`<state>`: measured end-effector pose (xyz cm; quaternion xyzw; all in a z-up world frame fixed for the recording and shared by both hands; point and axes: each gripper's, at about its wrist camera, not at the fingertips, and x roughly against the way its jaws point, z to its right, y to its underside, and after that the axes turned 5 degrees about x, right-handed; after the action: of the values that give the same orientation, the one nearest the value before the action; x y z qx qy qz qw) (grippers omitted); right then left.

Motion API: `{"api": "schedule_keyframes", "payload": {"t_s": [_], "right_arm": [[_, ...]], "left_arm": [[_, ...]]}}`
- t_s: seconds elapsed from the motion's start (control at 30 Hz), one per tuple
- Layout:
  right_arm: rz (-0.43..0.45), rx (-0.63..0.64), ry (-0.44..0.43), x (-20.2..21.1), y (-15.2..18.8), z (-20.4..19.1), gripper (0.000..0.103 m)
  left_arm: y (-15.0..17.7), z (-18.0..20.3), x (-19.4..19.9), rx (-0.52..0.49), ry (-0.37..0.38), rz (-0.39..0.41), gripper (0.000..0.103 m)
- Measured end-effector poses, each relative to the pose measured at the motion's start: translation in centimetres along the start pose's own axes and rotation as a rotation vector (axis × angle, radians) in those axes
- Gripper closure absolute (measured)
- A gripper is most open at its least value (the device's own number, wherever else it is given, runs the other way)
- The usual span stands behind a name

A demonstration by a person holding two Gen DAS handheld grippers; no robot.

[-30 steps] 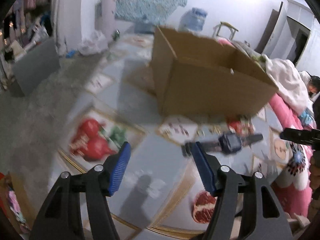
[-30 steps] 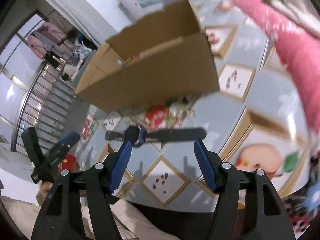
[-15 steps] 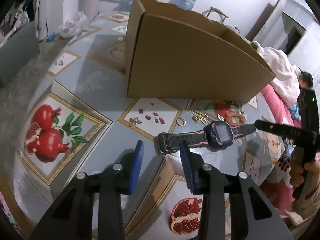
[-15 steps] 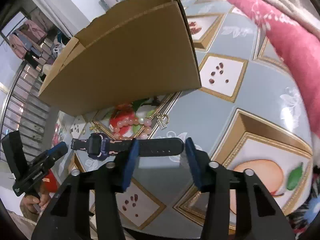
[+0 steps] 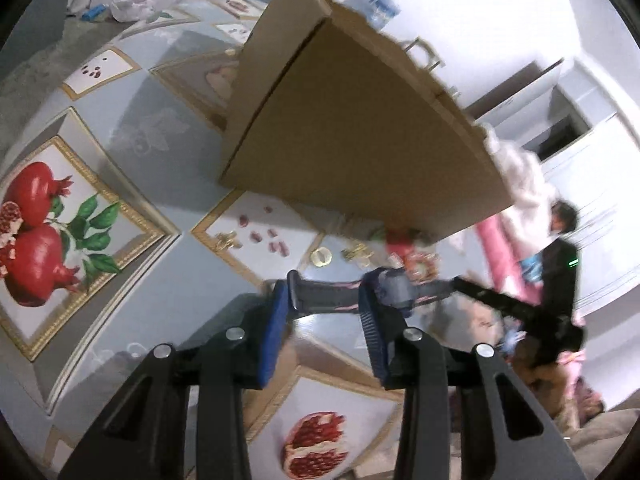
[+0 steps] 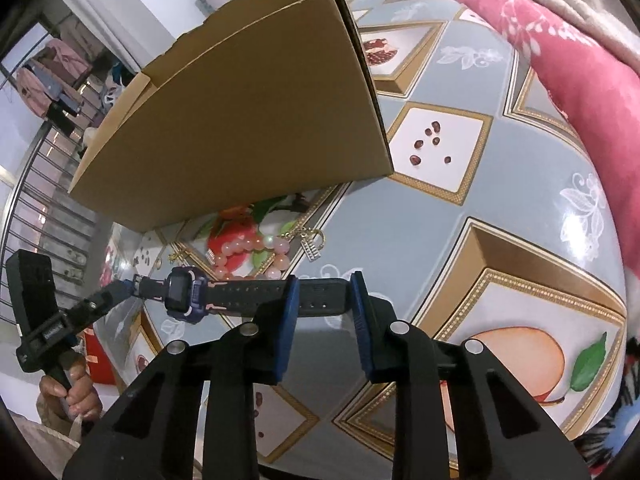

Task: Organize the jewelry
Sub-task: 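Grasp the watch face with the left gripper while the right gripper grasps the strap end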

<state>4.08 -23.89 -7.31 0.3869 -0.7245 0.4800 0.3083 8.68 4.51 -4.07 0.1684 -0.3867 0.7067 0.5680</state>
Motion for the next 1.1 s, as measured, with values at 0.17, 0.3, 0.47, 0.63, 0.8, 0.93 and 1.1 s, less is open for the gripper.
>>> {"api": "schedule_keyframes", "payload": {"t_s": [0.17, 0.3, 0.47, 0.63, 0.8, 0.93, 1.1], "right_arm": [[0.002, -0.001, -0.003, -0.1, -0.1, -0.1, 0.078], [0.007, -0.008, -0.013, -0.1, -0.1, 0.2, 0.078], [0.010, -0.012, -0.022, 0.0, -0.1, 0.6, 0.078], [0.003, -0.035, -0.044, 0.4, 0.0, 1.2, 0.078], [0.002, -0.048, -0.064, 0.5, -0.1, 1.6, 0.076], [0.009, -0.081, -0.223, 0.8, 0.1, 1.3, 0.081], [0.022, -0.022, -0.199, 1.2, 0.1, 0.0, 0.081]], "left_arm": [[-0.2, 0.8, 0.5, -0.009, 0.119, 0.020, 0.069], [-0.1, 0.9, -0.9, -0.016, 0.034, -0.016, 0.069], [-0.3, 2.0, -1.7, -0.077, -0.098, -0.012, 0.081], [0.0, 3.4, -2.5, -0.172, -0.244, -0.002, 0.094], [0.0, 3.3, -2.5, -0.182, -0.247, 0.002, 0.094], [0.1, 3.4, -2.8, -0.191, -0.249, 0.003, 0.094], [0.0, 3.5, -3.0, -0.190, -0.246, 0.004, 0.094]]}}
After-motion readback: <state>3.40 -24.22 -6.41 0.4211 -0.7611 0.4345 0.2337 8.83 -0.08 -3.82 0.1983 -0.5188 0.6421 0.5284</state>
